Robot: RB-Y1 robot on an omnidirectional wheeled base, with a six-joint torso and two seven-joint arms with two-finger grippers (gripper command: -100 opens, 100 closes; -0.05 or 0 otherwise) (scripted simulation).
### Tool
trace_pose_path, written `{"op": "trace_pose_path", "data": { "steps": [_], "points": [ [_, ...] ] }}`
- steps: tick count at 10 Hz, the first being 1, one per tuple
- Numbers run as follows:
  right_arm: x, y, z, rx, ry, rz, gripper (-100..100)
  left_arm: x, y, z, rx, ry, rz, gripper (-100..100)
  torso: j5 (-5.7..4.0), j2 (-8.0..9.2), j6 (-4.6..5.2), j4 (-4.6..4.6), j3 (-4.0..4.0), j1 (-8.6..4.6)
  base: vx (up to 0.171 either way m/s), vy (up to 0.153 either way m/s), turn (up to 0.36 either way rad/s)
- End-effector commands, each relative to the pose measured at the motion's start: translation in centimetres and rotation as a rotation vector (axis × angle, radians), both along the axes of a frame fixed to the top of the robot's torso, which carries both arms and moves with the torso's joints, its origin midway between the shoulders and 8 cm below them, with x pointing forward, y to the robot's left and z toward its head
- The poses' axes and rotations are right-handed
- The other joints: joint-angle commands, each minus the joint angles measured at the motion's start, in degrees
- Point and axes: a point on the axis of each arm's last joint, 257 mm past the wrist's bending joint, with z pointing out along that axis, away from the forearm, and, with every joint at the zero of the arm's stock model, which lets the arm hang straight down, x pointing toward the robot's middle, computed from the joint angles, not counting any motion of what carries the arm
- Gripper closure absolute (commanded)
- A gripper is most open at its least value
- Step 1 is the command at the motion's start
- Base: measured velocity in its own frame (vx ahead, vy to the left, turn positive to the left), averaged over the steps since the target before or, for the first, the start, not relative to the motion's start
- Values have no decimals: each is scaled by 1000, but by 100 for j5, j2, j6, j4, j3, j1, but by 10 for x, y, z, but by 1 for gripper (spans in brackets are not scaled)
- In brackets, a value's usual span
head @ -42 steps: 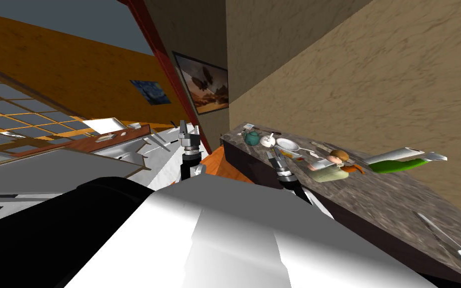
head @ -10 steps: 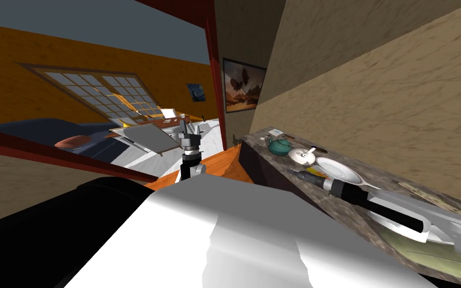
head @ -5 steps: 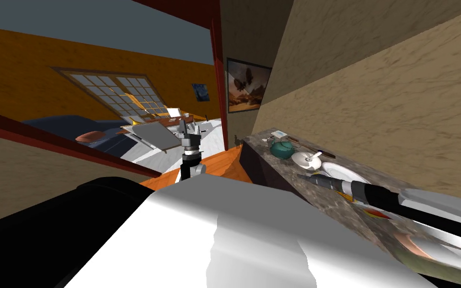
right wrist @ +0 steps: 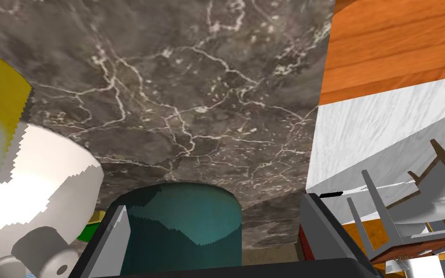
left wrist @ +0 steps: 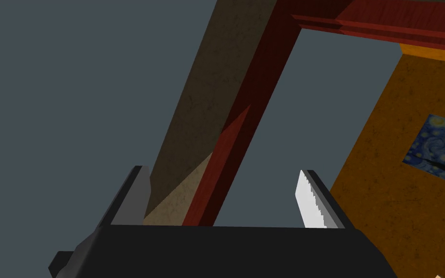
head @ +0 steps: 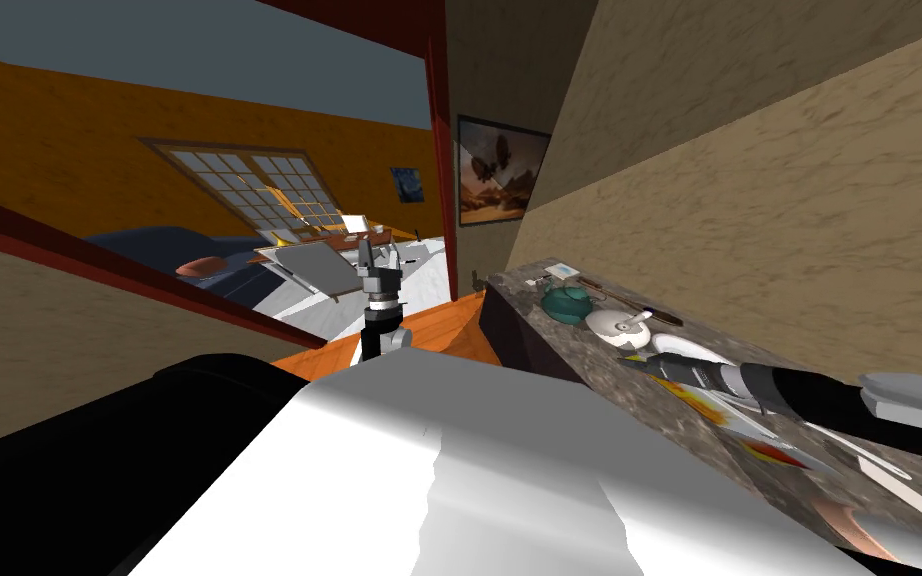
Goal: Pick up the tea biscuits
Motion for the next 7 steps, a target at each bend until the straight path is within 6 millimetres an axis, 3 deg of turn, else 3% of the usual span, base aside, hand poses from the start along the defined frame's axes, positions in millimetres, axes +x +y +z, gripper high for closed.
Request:
{"op": "trace_pose_path", "data": {
  "steps": [1,2,3,5,6,7],
  "points": [
    [-16,-21,4,-72,53,27,-100,0,0,0,0,0,0,0,0,0,0,0,0,0,24,-79,108],
    [-31,-37,6,-126,103,48,-100,0,0,0,0,0,0,0,0,1,-2,0,1,-4,47,-105,141],
    [-30,-39,9,-136,104,52,-100,0,0,0,0,0,0,0,-3,-6,-2,-1,-3,-13,40,-83,60],
    [-67,-66,9,-216,214,88,-100,0,0,0,0,0,0,0,-2,-6,-1,-2,-4,-5,47,-89,115],
    [-67,-66,9,-216,214,88,-100,0,0,0,0,0,0,0,-4,-9,-1,-2,-5,-12,40,-92,40],
    [-88,-75,7,-239,272,101,-100,0,0,0,0,0,0,0,-5,-6,1,-2,-4,-10,35,-82,58]
  ]
}}
